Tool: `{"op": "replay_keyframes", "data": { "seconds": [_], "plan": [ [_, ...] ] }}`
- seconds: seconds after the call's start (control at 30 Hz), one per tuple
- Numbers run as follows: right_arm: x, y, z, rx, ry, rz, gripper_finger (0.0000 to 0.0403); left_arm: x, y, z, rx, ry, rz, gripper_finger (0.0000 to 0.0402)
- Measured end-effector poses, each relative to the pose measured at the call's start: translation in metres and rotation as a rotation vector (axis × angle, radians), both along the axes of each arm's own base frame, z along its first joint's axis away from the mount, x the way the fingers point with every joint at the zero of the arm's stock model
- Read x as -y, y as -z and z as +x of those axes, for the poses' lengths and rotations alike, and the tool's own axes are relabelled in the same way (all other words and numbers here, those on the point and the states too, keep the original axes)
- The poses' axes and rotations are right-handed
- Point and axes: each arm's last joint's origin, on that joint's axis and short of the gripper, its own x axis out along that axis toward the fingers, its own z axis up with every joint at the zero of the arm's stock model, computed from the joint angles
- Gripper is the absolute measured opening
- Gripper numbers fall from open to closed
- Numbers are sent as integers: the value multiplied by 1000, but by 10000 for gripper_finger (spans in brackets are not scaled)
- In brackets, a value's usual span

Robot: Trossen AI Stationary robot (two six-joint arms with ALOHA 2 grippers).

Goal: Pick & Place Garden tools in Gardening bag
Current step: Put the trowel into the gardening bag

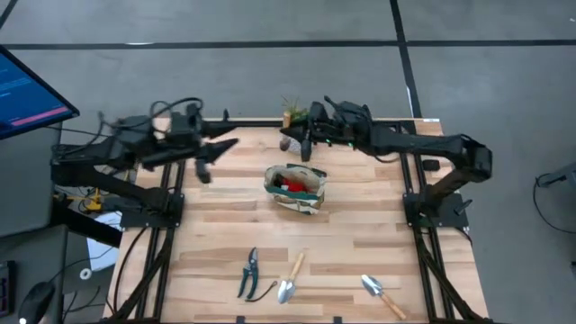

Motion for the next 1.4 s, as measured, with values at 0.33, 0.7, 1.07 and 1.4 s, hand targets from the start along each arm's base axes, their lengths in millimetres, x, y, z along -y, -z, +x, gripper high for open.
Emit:
{"op": "replay_keyframes", "data": {
  "seconds": [0.33,0.7,1.07,1.4],
  "plan": [
    [41,36,8,-76,-61,85,62,-3,34,-41,51,7,-103,82],
    [33,54,16,-163,-103,98,62,-2,62,-30,-11,11,-111,59],
    [35,59,14,-207,-51,90,62,0,119,-32,13,68,-100,3],
    [28,94,-1,-82,-57,170,62,-1,161,-42,77,67,-135,1]
  ]
}}
